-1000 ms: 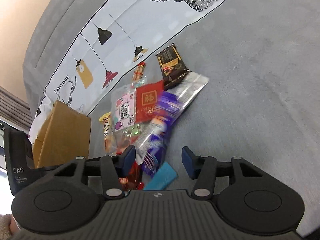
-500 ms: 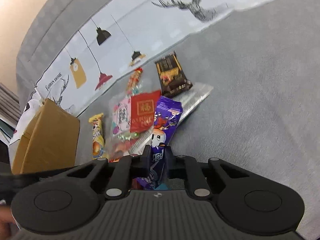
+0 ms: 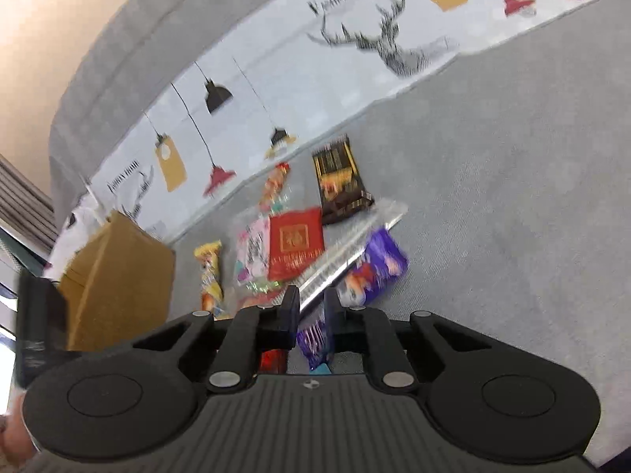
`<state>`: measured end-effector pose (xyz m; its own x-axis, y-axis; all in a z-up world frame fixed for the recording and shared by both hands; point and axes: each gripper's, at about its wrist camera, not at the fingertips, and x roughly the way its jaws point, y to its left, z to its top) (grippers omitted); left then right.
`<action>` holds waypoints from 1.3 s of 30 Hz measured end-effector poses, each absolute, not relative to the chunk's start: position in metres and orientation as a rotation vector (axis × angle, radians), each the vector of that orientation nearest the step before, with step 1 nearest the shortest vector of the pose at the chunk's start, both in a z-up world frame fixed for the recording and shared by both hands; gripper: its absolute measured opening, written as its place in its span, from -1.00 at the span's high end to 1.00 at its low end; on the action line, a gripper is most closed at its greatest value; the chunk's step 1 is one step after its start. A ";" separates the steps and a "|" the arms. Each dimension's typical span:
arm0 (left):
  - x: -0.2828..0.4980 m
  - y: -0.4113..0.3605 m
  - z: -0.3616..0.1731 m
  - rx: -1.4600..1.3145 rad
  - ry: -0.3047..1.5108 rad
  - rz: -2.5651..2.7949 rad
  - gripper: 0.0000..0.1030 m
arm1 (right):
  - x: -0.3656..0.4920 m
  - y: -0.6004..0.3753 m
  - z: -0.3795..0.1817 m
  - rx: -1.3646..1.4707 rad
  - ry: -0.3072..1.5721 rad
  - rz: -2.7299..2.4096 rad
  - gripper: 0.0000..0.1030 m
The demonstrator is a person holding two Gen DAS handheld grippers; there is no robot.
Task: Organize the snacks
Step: 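Grasp the red pack with the left gripper while the right grasps the purple wrapper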
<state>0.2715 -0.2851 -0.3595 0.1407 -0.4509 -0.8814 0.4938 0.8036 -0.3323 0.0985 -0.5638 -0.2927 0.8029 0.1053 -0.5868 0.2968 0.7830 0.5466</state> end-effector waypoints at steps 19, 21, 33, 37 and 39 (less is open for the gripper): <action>0.283 -0.266 -0.358 -0.147 1.216 -0.657 0.85 | 0.134 -0.572 -0.337 0.822 0.727 -0.219 0.69; 0.283 -0.262 -0.350 -0.153 1.203 -0.660 0.87 | 0.133 -0.575 -0.337 0.837 0.705 -0.245 0.72; 0.273 -0.246 -0.332 -0.207 1.224 -0.639 0.92 | 0.114 -0.572 -0.299 0.724 0.581 -0.233 0.72; 0.264 -0.255 -0.320 -0.146 1.188 -0.657 0.92 | 0.106 -0.559 -0.295 0.644 0.640 -0.174 0.72; 0.261 -0.260 -0.319 -0.140 1.194 -0.673 0.92 | 0.103 -0.548 -0.296 0.575 0.696 -0.122 0.71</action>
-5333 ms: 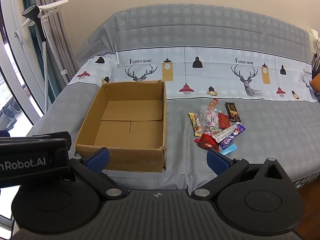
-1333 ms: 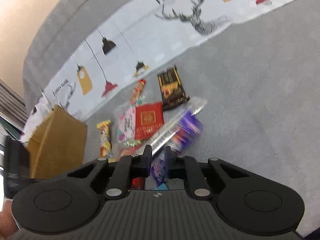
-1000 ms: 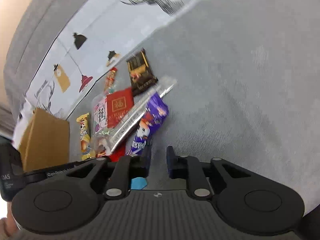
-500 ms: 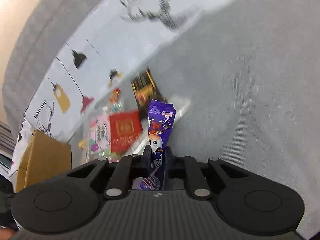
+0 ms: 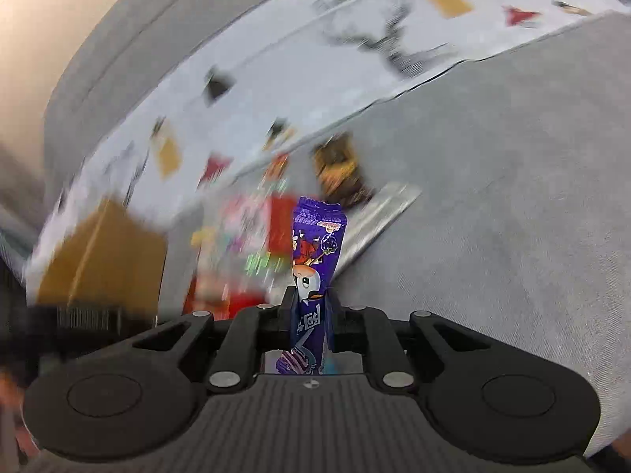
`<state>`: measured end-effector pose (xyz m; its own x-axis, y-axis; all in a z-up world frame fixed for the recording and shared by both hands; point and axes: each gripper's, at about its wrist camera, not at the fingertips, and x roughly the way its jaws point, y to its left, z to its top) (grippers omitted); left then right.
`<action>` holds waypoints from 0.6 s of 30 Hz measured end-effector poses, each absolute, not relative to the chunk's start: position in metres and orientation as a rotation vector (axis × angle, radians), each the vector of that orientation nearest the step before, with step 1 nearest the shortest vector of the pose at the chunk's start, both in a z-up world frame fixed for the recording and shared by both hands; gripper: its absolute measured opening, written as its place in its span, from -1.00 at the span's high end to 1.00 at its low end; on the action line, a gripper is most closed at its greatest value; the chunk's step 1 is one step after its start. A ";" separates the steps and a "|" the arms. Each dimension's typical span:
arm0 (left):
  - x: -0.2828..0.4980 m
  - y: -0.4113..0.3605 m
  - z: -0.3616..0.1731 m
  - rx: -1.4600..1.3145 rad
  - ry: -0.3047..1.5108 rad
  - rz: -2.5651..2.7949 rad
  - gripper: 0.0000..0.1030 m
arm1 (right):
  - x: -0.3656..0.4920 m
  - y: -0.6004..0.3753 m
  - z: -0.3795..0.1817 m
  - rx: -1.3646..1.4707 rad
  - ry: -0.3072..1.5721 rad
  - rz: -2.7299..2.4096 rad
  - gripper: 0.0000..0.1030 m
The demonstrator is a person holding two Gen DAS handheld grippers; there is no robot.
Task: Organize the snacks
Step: 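Grasp the red pack with the left gripper while the right grasps the purple wrapper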
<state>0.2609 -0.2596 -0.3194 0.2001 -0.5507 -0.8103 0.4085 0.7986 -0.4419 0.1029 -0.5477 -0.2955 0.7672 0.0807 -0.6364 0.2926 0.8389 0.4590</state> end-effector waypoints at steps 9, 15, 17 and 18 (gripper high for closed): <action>0.257 -0.288 -0.344 -0.133 1.241 -0.673 0.91 | 0.123 -0.557 -0.343 0.714 0.840 -0.111 0.67; 0.259 -0.302 -0.363 -0.117 1.278 -0.660 0.85 | 0.128 -0.553 -0.344 0.720 0.822 -0.100 0.60; 0.261 -0.303 -0.369 -0.137 1.296 -0.653 0.74 | 0.127 -0.554 -0.344 0.708 0.823 -0.100 0.60; 0.262 -0.302 -0.372 -0.162 1.310 -0.654 0.70 | 0.127 -0.554 -0.344 0.704 0.823 -0.099 0.61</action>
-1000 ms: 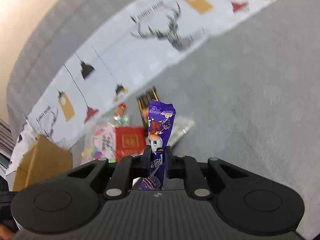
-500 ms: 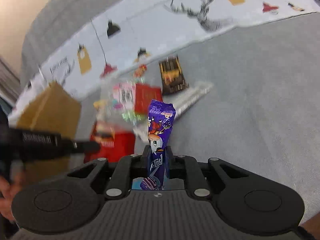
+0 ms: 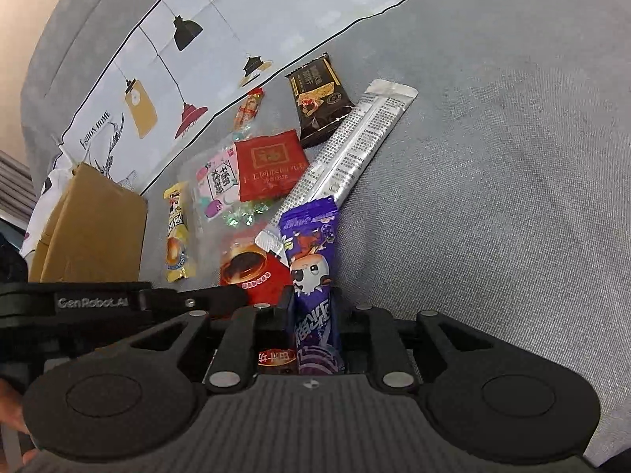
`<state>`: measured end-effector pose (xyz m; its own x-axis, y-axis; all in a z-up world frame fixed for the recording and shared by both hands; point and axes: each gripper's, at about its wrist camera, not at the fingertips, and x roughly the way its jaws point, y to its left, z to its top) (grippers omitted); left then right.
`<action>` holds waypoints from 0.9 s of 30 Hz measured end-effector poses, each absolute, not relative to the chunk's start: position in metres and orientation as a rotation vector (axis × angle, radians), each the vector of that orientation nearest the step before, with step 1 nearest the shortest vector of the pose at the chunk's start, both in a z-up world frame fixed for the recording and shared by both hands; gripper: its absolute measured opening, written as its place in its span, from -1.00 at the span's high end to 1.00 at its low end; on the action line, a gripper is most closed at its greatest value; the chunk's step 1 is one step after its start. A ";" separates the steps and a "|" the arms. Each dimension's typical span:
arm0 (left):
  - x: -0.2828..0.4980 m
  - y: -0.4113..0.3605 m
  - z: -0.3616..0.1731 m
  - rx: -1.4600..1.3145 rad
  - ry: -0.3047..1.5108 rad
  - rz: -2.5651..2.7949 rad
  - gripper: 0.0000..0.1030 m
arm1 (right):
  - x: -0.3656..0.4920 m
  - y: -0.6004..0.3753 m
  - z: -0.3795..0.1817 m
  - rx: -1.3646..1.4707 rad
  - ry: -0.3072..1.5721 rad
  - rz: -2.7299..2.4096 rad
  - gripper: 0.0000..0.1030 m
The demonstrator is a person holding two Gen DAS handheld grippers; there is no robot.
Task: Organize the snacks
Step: 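Grasp the red pack with the left gripper while the right grasps the purple wrapper, then carry both snacks into the box and open both grippers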
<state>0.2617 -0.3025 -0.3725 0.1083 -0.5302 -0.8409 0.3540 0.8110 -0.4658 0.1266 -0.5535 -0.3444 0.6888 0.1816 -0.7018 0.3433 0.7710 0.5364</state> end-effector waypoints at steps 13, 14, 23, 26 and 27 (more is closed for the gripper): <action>0.253 -0.308 -0.369 -0.192 1.289 -0.763 0.82 | 0.123 -0.562 -0.347 0.772 0.804 -0.104 0.69; 0.250 -0.309 -0.362 -0.157 1.263 -0.761 0.82 | 0.123 -0.562 -0.344 0.767 0.800 -0.112 0.69; 0.230 -0.278 -0.297 -0.066 1.097 -0.730 0.82 | 0.113 -0.542 -0.296 0.638 0.685 -0.126 0.70; 0.224 -0.254 -0.278 -0.107 1.057 -0.696 0.83 | 0.111 -0.528 -0.293 0.598 0.699 -0.186 0.70; 0.221 -0.243 -0.270 -0.130 1.033 -0.685 0.83 | 0.109 -0.523 -0.291 0.592 0.699 -0.194 0.70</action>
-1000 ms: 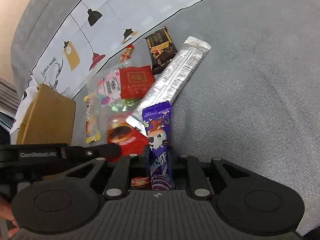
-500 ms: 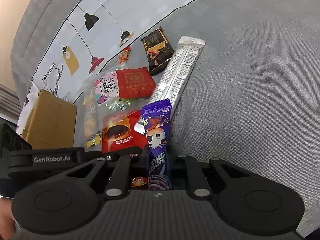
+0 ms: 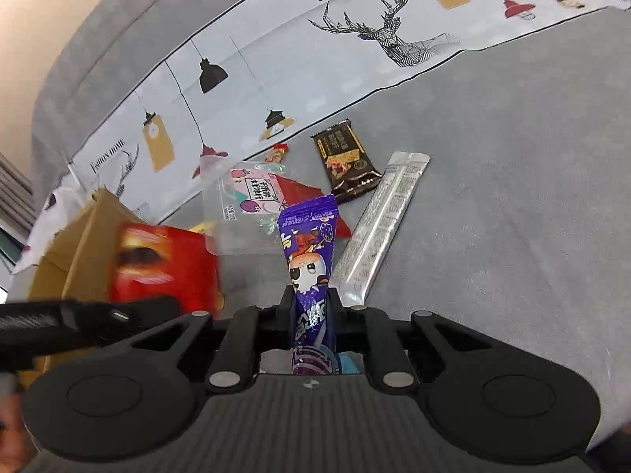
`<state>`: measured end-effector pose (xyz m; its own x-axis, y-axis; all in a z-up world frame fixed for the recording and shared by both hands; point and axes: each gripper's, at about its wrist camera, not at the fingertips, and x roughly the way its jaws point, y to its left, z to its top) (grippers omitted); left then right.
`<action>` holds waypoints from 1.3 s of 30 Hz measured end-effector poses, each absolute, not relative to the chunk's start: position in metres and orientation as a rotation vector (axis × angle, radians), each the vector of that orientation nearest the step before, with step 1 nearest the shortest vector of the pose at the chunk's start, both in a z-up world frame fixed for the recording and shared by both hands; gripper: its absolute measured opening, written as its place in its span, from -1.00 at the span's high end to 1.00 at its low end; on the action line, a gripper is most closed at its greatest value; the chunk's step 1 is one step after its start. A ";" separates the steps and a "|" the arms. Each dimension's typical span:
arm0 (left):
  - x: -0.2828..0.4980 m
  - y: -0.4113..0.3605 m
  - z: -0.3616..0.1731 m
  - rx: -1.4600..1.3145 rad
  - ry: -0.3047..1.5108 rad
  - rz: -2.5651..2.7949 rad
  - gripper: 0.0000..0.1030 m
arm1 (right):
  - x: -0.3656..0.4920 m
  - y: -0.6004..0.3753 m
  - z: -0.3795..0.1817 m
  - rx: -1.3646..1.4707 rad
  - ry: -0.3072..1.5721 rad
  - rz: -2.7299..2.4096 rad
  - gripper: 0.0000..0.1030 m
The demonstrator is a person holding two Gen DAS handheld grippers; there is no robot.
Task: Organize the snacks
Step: 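Carry both snacks into the box and open both grippers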
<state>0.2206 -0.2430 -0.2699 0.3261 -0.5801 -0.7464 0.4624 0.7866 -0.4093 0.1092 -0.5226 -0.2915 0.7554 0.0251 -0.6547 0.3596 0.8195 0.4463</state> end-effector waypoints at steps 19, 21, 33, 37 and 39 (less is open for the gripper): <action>0.162 -0.061 -0.123 -0.118 0.548 -0.536 0.83 | 0.104 -0.320 -0.144 0.341 0.485 0.028 0.70; 0.164 -0.043 -0.120 -0.141 0.539 -0.519 0.83 | 0.110 -0.294 -0.128 0.291 0.471 0.052 0.70; 0.189 0.046 -0.136 -0.187 0.474 -0.417 0.83 | 0.156 -0.180 -0.111 0.096 0.477 0.203 0.71; 0.214 0.061 -0.171 -0.216 0.593 -0.395 0.83 | 0.183 -0.165 -0.145 0.085 0.574 0.204 0.71; 0.220 0.068 -0.191 -0.219 0.650 -0.374 0.83 | 0.195 -0.161 -0.164 0.077 0.615 0.190 0.71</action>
<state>0.2201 0.0679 -0.1908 0.7329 -0.4049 -0.5467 0.2696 0.9107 -0.3131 0.1947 -0.1612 -0.1640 0.7999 0.2003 -0.5658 -0.1544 0.9796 0.1285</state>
